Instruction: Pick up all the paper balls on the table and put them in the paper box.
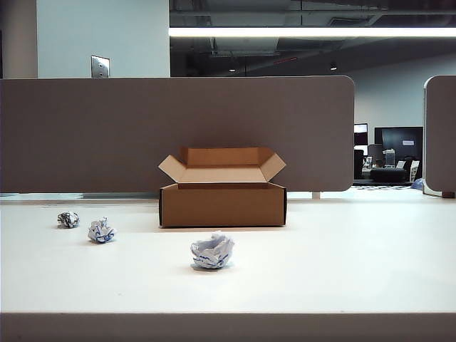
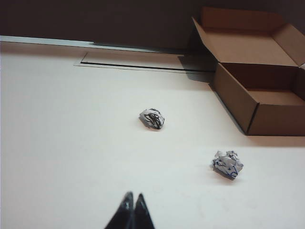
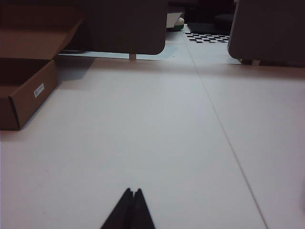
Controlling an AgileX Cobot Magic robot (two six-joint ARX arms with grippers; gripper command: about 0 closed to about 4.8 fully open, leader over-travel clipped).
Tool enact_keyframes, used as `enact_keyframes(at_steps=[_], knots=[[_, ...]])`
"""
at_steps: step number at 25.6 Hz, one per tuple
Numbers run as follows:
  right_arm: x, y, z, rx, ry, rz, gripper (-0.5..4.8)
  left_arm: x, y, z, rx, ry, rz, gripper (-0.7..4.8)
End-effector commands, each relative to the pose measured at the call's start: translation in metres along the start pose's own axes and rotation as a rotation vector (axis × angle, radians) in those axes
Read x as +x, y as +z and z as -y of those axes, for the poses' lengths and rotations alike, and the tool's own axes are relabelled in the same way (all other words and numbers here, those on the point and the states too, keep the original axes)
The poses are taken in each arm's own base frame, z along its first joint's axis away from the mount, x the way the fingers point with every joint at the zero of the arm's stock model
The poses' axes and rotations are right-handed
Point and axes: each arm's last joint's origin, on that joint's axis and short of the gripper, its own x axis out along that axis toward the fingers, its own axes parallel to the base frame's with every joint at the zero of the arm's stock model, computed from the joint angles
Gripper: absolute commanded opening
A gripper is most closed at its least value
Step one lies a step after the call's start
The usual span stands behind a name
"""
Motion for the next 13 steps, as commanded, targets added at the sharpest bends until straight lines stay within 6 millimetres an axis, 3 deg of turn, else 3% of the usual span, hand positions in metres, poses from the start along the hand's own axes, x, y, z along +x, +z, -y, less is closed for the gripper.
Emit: enact_keyframes(at_steps=[1, 10, 13], knots=[[0.0, 0.0, 0.0, 0.003, -0.006, 0.019, -0.05, -0.001, 0.005, 0.0, 0.002, 0.004, 0.023, -0.05], [0.0, 0.004, 0.0, 0.057, -0.005, 0.045, -0.05, -0.006, 0.017, 0.001, 0.009, -0.003, 0.019, -0.05], [-0.003, 0.022, 0.001, 0.279, 0.038, 0.204, -0.05, -0.017, 0.047, 0.004, 0.006, -0.007, 0.085, -0.05]])
